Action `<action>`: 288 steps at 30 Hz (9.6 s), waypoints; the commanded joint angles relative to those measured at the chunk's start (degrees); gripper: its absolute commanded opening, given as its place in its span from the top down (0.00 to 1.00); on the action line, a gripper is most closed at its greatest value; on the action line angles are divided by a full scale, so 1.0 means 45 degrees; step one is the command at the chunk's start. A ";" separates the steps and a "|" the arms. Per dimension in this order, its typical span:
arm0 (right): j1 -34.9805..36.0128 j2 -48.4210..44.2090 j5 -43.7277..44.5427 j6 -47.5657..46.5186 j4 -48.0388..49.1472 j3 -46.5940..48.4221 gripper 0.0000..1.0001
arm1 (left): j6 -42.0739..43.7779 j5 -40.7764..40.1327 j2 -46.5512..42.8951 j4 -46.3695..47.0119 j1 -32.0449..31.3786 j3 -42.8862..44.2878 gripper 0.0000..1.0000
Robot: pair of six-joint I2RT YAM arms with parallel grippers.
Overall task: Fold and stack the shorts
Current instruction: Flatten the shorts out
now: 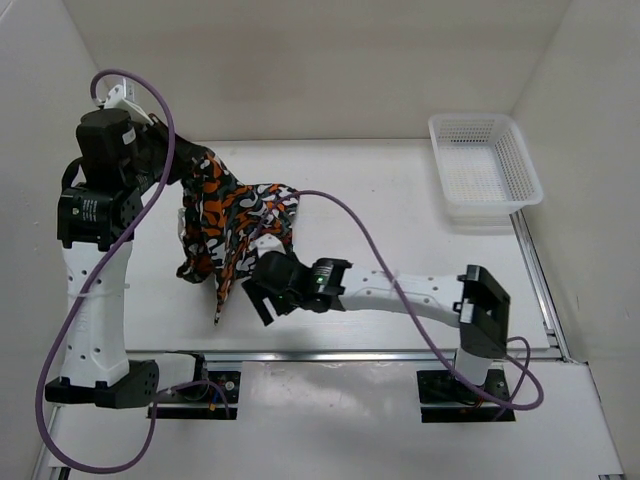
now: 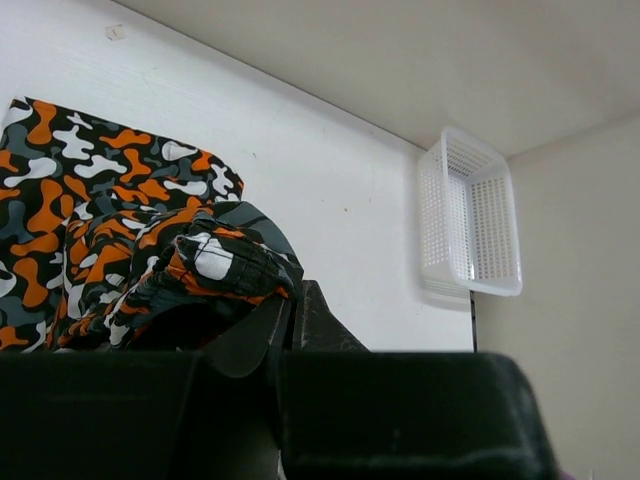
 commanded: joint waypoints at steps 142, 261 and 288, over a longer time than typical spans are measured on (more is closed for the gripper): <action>-0.9371 -0.6893 0.0981 1.4354 0.2557 -1.3242 0.68 | -0.1982 -0.2041 -0.2677 0.1980 -0.5673 -1.0940 0.89; 0.0052 -0.2756 0.0663 0.0563 -0.0920 -0.0272 0.06 | 0.1103 -0.3272 0.0642 -0.0969 -0.5556 0.1676 0.89; 0.0180 0.1798 0.6974 0.5640 -0.4783 0.1681 0.21 | 0.1338 -0.3037 0.1463 -0.1086 -0.5556 0.2654 0.89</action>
